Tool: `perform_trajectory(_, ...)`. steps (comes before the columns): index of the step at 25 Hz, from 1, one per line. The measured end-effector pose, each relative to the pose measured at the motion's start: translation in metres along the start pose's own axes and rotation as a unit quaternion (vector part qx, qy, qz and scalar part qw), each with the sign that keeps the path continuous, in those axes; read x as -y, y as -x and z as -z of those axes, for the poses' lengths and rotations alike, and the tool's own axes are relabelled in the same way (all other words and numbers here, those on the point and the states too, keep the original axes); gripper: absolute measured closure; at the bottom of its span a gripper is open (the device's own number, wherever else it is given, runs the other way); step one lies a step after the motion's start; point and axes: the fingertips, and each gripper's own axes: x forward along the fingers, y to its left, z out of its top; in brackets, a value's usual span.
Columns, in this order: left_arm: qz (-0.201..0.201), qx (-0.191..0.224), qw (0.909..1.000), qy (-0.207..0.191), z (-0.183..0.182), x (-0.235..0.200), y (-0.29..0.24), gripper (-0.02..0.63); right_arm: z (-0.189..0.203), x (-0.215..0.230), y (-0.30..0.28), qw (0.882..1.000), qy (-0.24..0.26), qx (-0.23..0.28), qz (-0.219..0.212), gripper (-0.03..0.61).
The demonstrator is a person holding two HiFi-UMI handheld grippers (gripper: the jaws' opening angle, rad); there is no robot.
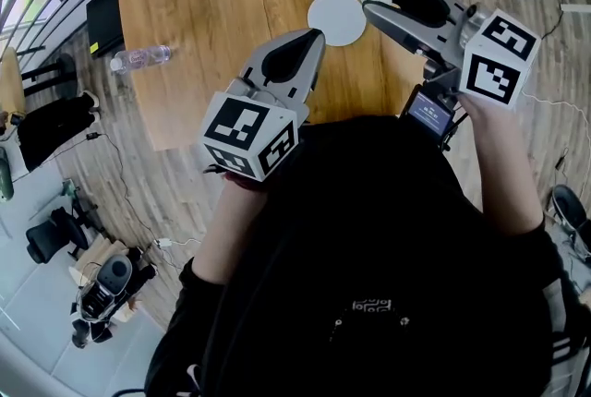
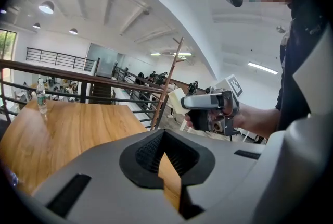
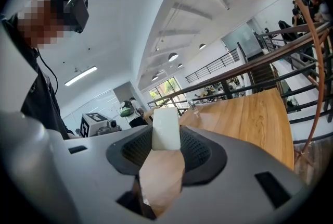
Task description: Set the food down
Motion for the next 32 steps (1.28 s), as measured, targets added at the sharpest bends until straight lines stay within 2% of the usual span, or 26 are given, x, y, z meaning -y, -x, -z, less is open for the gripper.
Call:
perform_trajectory(5, 0.027, 0.010, 0.9995, -0.016, -0.011, -0.003, -0.002, 0.615, -0.008, -0.002, 0.006, 0.999, 0.001, 0.020, 0.030, 0.407)
perform_trajectory(12, 0.045, 0.018, 0.9985, -0.027, -0.021, -0.010, -0.007, 0.615, -0.016, -0.003, 0.010, 0.998, 0.008, 0.028, 0.051, 0.407)
perform_trajectory(25, 0.047, 0.018, 0.9983, -0.030, -0.026, -0.009, -0.005, 0.615, -0.019, -0.007, 0.007, 0.998, 0.012, 0.029, 0.050, 0.407)
perform_trajectory(32, 0.055, 0.016, 0.9981, -0.023, -0.024, -0.001, -0.012, 0.615, -0.012, -0.006, 0.004, 0.999, 0.012, 0.005, 0.047, 0.407)
